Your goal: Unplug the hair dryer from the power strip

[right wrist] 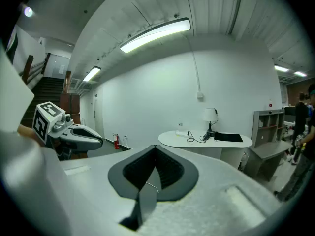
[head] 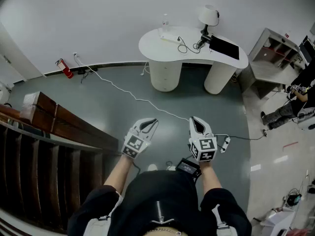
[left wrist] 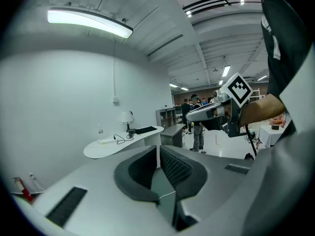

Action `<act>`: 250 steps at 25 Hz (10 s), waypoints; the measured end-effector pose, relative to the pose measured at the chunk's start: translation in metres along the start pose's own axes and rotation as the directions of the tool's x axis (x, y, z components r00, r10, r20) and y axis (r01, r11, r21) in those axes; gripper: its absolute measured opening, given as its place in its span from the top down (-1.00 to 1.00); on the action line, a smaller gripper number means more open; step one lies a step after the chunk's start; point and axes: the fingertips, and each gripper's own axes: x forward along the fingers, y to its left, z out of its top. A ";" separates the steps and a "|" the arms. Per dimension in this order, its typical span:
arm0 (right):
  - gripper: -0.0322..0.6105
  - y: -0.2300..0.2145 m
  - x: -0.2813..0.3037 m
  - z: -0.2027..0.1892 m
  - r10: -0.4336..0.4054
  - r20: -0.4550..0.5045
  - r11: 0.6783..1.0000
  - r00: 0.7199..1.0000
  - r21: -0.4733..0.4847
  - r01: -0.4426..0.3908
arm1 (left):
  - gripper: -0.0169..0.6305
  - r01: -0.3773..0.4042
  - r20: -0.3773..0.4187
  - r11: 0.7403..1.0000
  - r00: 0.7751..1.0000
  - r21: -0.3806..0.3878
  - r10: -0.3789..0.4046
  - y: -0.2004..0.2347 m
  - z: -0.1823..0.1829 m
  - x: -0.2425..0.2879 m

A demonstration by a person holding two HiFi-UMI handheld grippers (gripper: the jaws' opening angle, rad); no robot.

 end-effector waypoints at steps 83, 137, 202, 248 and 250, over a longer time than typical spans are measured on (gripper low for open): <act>0.89 -0.122 0.309 0.043 0.032 -0.102 0.998 0.994 0.057 -0.027 | 0.91 0.079 -0.017 0.992 0.997 -0.097 -0.080 0.254 -0.001 0.225; 0.89 -0.333 0.617 0.117 0.177 -0.130 0.982 0.976 0.081 -0.168 | 0.91 -0.041 -0.103 0.993 0.994 -0.112 0.030 0.475 0.054 0.508; 0.88 -0.393 0.743 0.109 0.039 -0.264 0.993 0.964 0.120 -0.008 | 0.10 0.429 -0.262 0.878 0.891 0.215 -0.371 0.581 0.036 0.697; 0.88 -0.412 0.769 0.088 0.066 -0.318 0.983 0.946 0.185 -0.007 | -0.28 0.795 -0.722 0.510 0.560 0.329 -0.407 0.563 -0.072 0.771; 0.88 -0.414 0.769 0.086 0.065 -0.319 0.982 0.945 0.189 -0.004 | -0.28 0.801 -0.734 0.506 0.547 0.320 -0.403 0.562 -0.077 0.773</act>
